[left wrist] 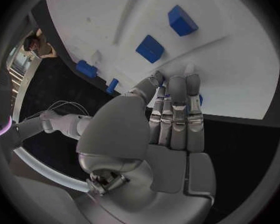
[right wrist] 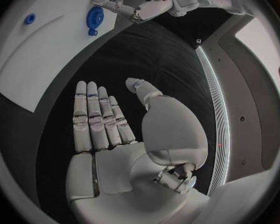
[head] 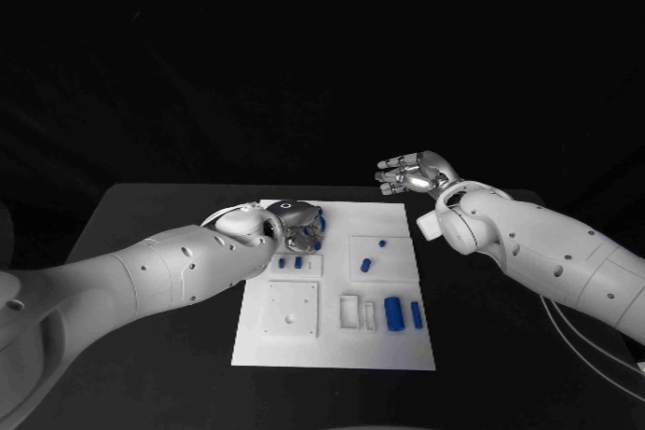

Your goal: Assemble the parts on the task board

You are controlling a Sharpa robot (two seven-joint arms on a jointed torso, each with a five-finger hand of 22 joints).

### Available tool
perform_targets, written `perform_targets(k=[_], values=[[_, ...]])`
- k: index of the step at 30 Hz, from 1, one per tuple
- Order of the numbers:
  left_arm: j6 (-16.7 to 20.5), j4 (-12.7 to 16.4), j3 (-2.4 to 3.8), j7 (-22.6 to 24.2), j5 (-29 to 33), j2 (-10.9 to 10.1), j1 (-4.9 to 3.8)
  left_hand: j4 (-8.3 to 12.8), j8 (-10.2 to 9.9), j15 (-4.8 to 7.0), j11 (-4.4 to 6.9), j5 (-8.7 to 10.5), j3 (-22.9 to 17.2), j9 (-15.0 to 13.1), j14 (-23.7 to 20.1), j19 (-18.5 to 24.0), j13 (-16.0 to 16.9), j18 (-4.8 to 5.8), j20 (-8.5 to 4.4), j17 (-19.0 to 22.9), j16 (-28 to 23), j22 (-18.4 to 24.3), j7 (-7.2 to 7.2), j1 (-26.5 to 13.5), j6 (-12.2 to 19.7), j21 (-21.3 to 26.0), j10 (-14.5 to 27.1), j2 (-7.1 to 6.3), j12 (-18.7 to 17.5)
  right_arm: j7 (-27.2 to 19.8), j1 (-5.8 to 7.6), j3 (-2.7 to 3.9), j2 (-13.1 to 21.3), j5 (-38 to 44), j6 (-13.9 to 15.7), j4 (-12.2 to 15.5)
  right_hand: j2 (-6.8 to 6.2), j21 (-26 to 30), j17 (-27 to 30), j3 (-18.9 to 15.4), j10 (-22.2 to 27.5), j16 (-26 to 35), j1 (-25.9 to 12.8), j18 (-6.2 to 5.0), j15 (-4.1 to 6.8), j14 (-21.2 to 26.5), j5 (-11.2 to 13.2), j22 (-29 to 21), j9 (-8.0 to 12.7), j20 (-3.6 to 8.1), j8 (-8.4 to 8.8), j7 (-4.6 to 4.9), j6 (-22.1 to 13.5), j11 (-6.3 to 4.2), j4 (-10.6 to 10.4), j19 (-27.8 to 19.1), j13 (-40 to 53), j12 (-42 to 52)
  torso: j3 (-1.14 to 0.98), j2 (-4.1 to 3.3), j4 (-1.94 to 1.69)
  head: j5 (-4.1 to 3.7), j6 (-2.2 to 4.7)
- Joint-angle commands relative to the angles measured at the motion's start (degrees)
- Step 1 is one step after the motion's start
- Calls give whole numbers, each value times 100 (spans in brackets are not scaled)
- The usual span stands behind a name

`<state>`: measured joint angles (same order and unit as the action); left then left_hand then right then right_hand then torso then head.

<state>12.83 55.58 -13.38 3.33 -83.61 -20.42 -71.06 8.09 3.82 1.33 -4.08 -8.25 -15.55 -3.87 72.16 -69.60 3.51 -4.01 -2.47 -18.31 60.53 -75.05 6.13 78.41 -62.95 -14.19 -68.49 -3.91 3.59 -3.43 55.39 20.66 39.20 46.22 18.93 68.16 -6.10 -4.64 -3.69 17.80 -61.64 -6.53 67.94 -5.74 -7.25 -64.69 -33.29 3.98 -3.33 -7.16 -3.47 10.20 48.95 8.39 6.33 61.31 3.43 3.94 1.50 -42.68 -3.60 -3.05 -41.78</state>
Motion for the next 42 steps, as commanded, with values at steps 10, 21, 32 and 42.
perform_targets(k=[10,21,32,42], values=[[-1,32,-5,112,62,37,24,37,-13,10,10,-7,-27,-2,-7,112,-8,-69,-10,5,107,-117,14,58,-37,-192,-43,44,-27,-58,3,4,-8,46,-90,8,22,17,7,-9,22,17,-20,-52,-9,39,-9,-7,6,2,23,-5,-19,3,-11,-56,-9,-25,-3,0,-6,-29,-9],[-134,14,-5,42,8,41,24,11,-9,53,106,5,34,-15,81,84,-5,-60,-46,-106,406,-121,-43,94,-332,-336,-364,185,-28,-53,3,4,-4,46,-101,6,20,18,7,9,16,18,-24,-50,-8,40,-13,-7,6,2,23,-7,3,1,-11,-57,-9,-25,3,-1,-9,-42,-10],[-147,-64,-5,49,-12,77,26,55,-2,148,249,-35,224,-78,223,30,1,-40,-136,-134,596,-118,-126,206,-830,-525,-753,449,-20,-52,3,4,-17,47,-104,3,20,18,7,10,18,18,-26,-50,-9,42,-14,-7,5,1,22,-7,6,1,-13,-60,-9,-25,4,0,-5,-45,4],[60,-71,-2,25,99,43,28,180,-18,176,264,-83,271,-136,320,19,-1,-40,-174,-103,540,-106,-125,201,-851,-609,-810,551,-23,-54,3,4,-14,47,-99,5,21,19,7,10,14,19,-28,-49,-11,46,-14,-7,6,0,23,-8,2,-1,-17,-64,-8,-24,5,-2,-10,-46,14]])
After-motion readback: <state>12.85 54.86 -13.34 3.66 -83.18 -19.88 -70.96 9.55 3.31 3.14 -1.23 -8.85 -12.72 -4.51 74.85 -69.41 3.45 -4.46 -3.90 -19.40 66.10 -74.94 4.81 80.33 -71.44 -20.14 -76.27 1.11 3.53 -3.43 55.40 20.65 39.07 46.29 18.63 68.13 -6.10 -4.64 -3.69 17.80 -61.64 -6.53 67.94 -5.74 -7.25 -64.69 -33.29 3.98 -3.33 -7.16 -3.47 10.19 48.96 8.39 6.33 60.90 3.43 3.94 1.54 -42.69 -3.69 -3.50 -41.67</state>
